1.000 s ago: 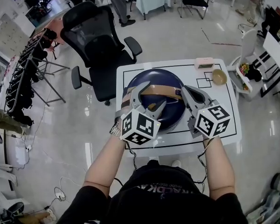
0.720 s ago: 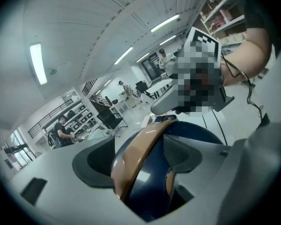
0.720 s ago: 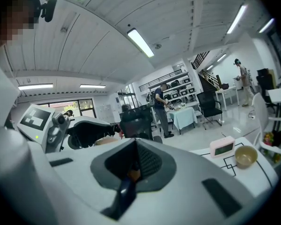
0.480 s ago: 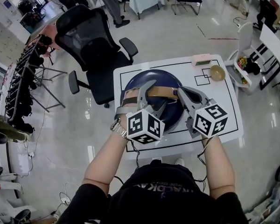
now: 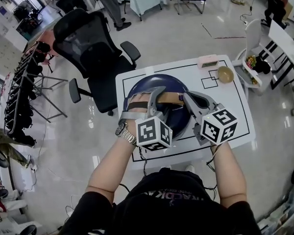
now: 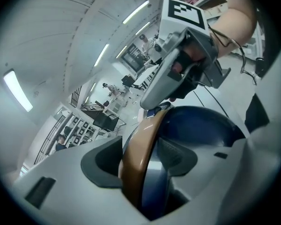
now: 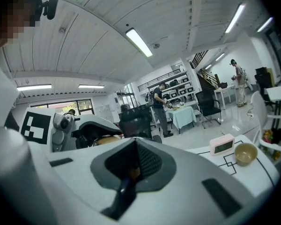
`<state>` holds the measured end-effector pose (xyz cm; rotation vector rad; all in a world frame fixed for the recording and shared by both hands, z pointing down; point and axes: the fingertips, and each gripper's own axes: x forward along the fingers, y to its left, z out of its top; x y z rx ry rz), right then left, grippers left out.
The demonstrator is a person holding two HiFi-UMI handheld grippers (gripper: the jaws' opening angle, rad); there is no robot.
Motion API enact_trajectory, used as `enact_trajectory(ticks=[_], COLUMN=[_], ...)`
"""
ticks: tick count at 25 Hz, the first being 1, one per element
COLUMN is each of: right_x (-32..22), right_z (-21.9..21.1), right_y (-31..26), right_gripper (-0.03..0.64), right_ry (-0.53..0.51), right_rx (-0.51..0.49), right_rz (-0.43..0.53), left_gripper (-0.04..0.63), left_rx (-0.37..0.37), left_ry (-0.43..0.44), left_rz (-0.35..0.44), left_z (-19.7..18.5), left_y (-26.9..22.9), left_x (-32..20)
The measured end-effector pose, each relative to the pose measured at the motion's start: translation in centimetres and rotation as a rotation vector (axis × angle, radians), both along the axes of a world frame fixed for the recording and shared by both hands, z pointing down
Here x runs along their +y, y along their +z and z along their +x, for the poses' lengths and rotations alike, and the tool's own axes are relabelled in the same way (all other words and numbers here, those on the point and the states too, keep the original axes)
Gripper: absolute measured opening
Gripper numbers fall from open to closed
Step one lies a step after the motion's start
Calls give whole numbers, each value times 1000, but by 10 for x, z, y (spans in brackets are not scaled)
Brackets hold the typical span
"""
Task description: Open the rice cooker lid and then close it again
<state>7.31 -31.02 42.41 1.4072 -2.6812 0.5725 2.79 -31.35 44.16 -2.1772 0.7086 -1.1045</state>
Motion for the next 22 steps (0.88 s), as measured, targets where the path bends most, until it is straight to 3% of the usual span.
enact_trajectory(ticks=[8, 14, 22], right_x=[1, 1, 0], right_z=[1, -1, -1], right_y=[1, 1, -2], right_gripper=[2, 2, 2], right_ry=[4, 6, 11], right_rx=[-4, -13, -5], right_rz=[-9, -9, -5], left_gripper=[188, 164, 163], left_rx=[-126, -174, -170], left_ry=[29, 38, 26], left_rz=[94, 174, 149], left_z=[1, -2, -2], left_y=[4, 5, 2], left_x=[-1, -3, -4])
